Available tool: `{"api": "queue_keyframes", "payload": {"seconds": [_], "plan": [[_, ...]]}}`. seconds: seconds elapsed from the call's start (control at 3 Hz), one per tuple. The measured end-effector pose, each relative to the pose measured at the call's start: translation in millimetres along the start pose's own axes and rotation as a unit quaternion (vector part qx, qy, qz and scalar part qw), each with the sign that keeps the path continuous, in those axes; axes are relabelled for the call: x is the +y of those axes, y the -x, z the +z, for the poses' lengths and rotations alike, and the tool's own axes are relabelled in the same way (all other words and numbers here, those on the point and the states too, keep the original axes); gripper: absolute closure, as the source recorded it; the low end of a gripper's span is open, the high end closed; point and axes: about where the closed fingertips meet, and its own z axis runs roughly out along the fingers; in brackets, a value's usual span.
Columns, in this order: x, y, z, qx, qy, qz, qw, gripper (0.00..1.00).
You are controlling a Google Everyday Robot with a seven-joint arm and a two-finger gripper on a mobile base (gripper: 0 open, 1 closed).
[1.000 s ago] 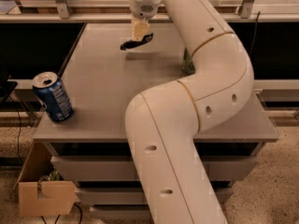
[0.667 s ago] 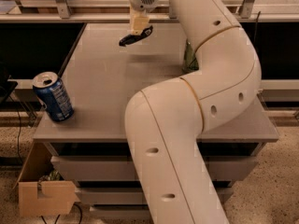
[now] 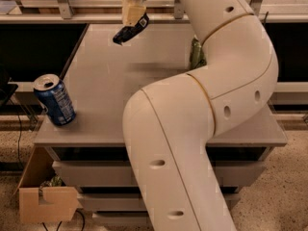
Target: Move rxbar blueberry near pepsi can
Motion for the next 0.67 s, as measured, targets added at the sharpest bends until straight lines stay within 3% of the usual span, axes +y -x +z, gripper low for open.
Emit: {"api": "queue_keyframes", "payload": {"seconds": [0.67], "plan": [[13.5, 50.3, -5.9, -0.057, 0.014, -0.050, 0.9970, 1.00]]}}
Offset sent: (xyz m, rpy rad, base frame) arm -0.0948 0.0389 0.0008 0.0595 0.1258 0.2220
